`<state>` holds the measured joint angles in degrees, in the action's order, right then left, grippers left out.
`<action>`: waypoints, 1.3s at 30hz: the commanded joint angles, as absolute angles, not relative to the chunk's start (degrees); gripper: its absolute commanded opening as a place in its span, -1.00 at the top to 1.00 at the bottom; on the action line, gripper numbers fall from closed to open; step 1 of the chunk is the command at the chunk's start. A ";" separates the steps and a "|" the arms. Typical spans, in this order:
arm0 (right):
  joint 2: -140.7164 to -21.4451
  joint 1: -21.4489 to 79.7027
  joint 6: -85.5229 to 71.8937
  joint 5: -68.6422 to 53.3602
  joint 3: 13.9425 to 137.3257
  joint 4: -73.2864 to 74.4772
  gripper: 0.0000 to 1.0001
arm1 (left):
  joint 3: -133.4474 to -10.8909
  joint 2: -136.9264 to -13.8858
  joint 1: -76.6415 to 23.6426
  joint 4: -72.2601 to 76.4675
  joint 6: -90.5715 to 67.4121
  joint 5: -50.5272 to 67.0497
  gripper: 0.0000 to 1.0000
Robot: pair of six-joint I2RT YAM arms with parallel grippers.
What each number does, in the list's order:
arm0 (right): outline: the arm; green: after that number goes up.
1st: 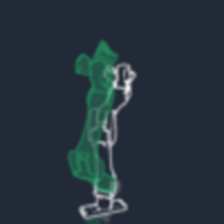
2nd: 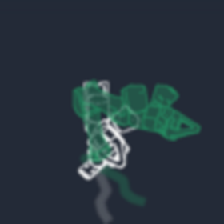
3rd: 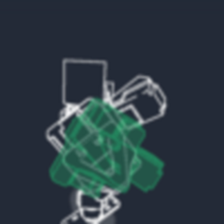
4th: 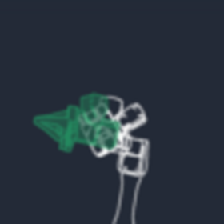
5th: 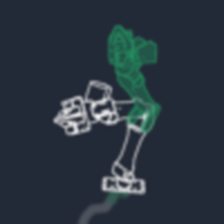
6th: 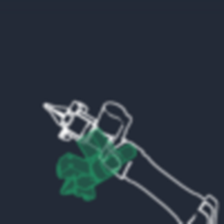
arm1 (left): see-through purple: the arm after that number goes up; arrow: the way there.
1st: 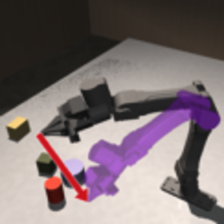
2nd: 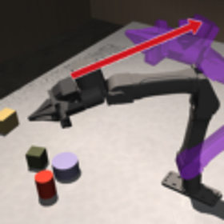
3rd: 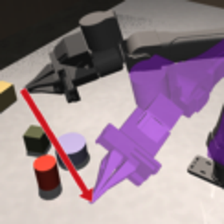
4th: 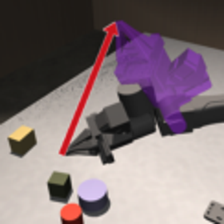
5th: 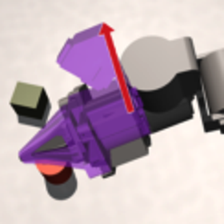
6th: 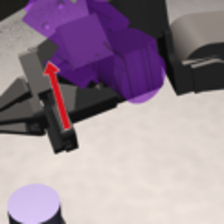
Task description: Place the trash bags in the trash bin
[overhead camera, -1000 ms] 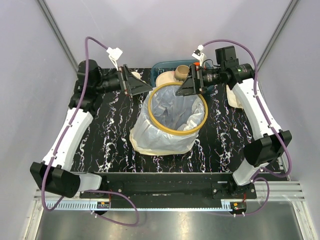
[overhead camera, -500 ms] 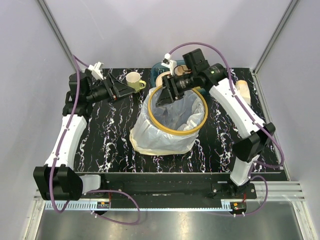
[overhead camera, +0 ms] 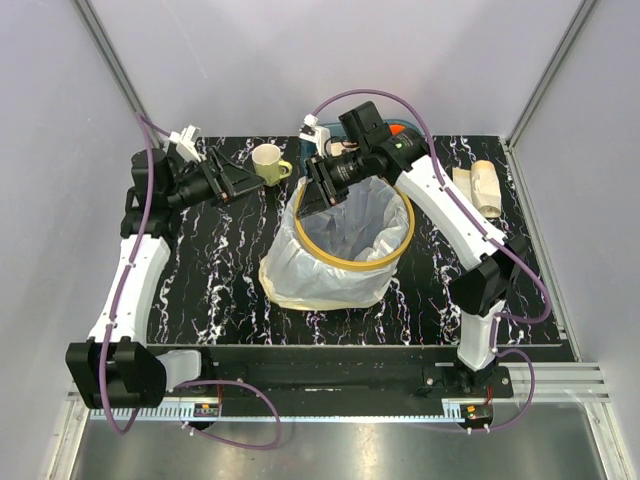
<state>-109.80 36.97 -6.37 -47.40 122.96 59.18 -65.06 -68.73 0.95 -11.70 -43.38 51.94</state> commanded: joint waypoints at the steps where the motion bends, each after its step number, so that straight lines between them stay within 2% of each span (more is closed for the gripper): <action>1: -110.21 38.41 -6.77 -47.81 126.12 57.83 0.31 | -63.63 -68.11 1.32 -11.86 -42.98 50.71 -0.57; 4: -110.65 38.58 -6.77 -47.73 126.56 57.83 0.31 | -62.58 -69.26 1.32 -13.62 -42.63 51.24 -0.49; 7: -111.35 38.76 -6.85 -47.55 127.26 57.57 0.31 | -60.30 -69.87 1.23 -13.71 -43.59 52.38 -0.27; 8: -111.62 38.85 -7.03 -47.55 127.53 57.48 0.32 | -59.77 -69.79 1.06 -13.62 -43.59 52.38 -0.12; 10: -112.15 39.02 -7.21 -47.72 127.88 57.39 0.32 | -58.54 -69.44 0.53 -13.62 -43.33 52.65 -0.04; 21: -110.92 39.29 -6.24 -46.41 127.18 58.27 0.27 | -56.87 -68.73 -3.16 -13.54 -41.75 52.12 0.08; 29: -113.29 40.34 -7.03 -47.29 130.43 57.83 0.28 | -57.13 -69.52 -6.15 -13.53 -41.31 51.86 0.29; 39: -113.73 40.43 -7.03 -47.72 129.29 57.83 0.28 | -57.48 -70.49 -6.33 -13.62 -41.04 52.03 0.30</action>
